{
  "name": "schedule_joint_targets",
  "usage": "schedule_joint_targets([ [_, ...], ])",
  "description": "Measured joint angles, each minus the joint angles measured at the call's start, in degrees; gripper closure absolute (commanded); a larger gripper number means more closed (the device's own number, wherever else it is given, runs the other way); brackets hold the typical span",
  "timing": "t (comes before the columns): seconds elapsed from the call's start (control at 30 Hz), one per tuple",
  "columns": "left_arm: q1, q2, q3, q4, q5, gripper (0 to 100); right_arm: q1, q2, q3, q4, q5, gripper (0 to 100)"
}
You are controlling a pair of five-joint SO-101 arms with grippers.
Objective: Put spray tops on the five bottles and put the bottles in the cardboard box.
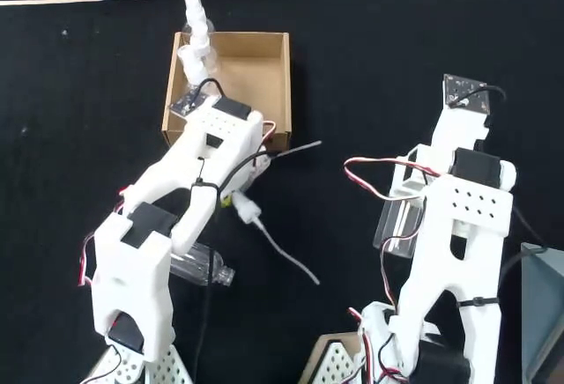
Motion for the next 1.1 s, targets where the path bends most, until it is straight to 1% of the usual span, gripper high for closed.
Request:
schedule_joint_targets([
  [0.1, 0.00, 0.09, -1.41, 4.31, -0.09, 97, 0.00, 0.00, 0.00, 0.00, 0.00, 98.8],
  [0.23, 0.00, 0.09, -2.99, 7.56, -0.09, 97, 0.00, 0.00, 0.00, 0.00, 0.00, 98.8],
  [0.47, 0.00, 0.09, -3.43, 8.18, -1.23, 97, 0.00, 0.00, 0.00, 0.00, 0.00, 98.8],
  [0.67, 0.00, -0.09, -3.87, 11.43, -1.49, 97, 0.00, 0.00, 0.00, 0.00, 0.00, 98.8],
  [0.87, -0.09, -5.10, -2.37, 11.43, -1.67, 97, 0.00, 0.00, 0.00, 0.00, 0.00, 98.8],
  [1.1, -0.26, -9.41, 0.44, 11.60, -3.78, 97, 0.00, 0.00, 0.00, 0.00, 0.00, 98.8],
])
